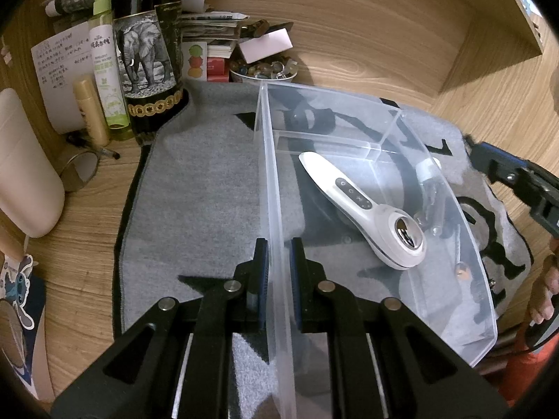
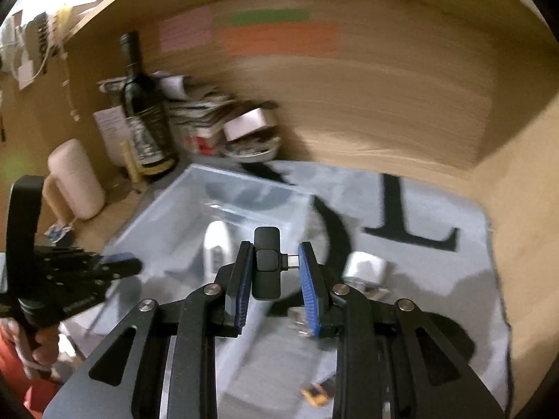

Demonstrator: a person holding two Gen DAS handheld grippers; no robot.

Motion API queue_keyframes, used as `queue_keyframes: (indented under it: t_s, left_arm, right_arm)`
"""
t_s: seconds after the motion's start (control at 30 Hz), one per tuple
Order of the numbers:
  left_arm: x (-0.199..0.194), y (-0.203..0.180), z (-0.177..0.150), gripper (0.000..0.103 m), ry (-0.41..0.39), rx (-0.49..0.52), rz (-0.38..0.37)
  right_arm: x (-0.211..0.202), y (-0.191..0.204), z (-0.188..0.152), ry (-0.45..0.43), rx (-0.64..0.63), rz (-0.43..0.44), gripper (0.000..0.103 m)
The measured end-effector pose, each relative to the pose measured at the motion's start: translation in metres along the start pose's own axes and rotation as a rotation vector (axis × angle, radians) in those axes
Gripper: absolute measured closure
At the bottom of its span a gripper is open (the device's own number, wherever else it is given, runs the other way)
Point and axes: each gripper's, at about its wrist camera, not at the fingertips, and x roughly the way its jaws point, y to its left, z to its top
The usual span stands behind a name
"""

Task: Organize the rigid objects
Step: 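Carry the black piece over the box and release it inside, then grasp the dark pinecone-shaped ornament with the right tool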

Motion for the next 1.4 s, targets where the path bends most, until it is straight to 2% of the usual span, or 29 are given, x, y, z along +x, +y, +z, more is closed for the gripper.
queue_keyframes:
  t_s: [0.13,0.33,0.57,0.77,0.87,0.93,1.0,1.07,1.2,1.4]
  left_arm:
    - [0.002,0.001,0.000,0.091,0.002,-0.001,-0.005]
    - [0.002,0.004,-0.001,0.091,0.002,-0.005,-0.021]
    - [0.003,0.006,-0.001,0.091,0.008,-0.012,-0.037]
    - [0.003,0.006,-0.001,0.091,0.010,-0.003,-0.037]
    - [0.002,0.005,-0.001,0.091,0.008,-0.003,-0.037]
    - [0.002,0.005,-0.001,0.091,0.010,0.001,-0.034]
    - [0.003,0.005,-0.001,0.091,0.008,0.004,-0.031]
    - [0.003,0.004,-0.001,0.091,0.007,0.001,-0.029]
    - [0.004,0.002,0.000,0.091,0.006,0.002,-0.022]
    - [0.003,0.000,0.002,0.091,0.001,0.017,-0.014]
  right_arm:
    - [0.017,0.022,0.000,0.052,-0.044,0.067,0.079]
    - [0.041,0.046,-0.004,0.135,-0.119,0.101,0.079]
    - [0.052,0.067,-0.008,0.189,-0.204,0.115,0.079]
    - [0.057,0.065,-0.007,0.204,-0.178,0.101,0.078]
    - [0.054,0.060,-0.007,0.194,-0.153,0.087,0.069]
    - [0.050,0.056,-0.006,0.174,-0.140,0.073,0.057]
    - [0.044,0.053,-0.005,0.149,-0.137,0.054,0.050]
    - [0.035,0.049,-0.004,0.120,-0.132,0.034,0.047]
    - [0.014,0.035,0.001,0.047,-0.100,-0.023,0.034]
    - [-0.021,0.006,-0.004,-0.011,-0.032,-0.107,0.034]
